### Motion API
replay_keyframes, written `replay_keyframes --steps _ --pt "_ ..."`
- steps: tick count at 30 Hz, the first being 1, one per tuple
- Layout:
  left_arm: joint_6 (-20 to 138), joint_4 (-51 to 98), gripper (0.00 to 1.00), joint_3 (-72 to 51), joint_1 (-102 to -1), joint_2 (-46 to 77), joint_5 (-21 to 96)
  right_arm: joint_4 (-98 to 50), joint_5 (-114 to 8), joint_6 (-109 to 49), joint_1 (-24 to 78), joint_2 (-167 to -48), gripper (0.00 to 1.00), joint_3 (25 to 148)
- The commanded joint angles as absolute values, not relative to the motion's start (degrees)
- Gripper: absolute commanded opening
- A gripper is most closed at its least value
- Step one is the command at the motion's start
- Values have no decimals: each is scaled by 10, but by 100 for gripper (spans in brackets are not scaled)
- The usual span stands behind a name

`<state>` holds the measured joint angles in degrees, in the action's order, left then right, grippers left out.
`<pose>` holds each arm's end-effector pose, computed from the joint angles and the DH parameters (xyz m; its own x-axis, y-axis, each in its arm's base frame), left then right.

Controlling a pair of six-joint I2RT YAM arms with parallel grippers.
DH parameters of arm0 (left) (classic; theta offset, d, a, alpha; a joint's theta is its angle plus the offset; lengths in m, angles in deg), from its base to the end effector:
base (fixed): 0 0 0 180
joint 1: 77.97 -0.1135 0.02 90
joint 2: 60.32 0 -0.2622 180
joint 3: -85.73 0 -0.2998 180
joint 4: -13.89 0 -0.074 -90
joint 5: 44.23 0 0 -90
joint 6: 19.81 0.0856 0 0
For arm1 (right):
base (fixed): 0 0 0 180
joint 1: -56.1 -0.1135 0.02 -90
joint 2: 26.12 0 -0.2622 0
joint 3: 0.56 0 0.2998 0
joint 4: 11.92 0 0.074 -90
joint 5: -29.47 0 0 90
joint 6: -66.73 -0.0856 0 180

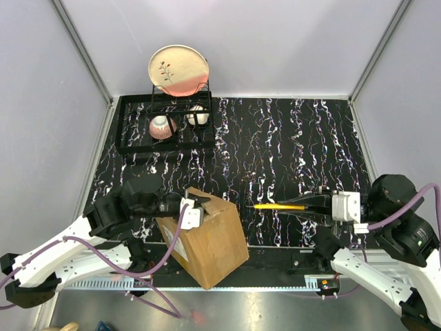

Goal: Unpack the express box
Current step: Cut the express box at the center of the board.

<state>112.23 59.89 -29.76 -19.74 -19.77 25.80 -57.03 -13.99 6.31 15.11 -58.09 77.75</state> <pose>0.1004 -0.2176 0.3477 0.5000 0.3881 -0.7742 0.8495 -0.0460 0.5255 0.0630 0.1370 0.4721 0.5072 -0.0091 -0.8618 -0.8608 0.0445 -0.5071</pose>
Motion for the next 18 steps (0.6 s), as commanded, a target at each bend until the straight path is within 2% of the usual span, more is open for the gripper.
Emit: replay_keyframes --steps 1,7,18 --pt "1096 499 0 -292 -201 -216 207 -573 -38 89 149 -624 0 812" --pt "1091 489 0 -287 -201 -210 194 -510 45 63 149 -658 0 791" --pt "1073 450 0 -295 -201 -187 185 -438 85 52 148 -700 0 772"
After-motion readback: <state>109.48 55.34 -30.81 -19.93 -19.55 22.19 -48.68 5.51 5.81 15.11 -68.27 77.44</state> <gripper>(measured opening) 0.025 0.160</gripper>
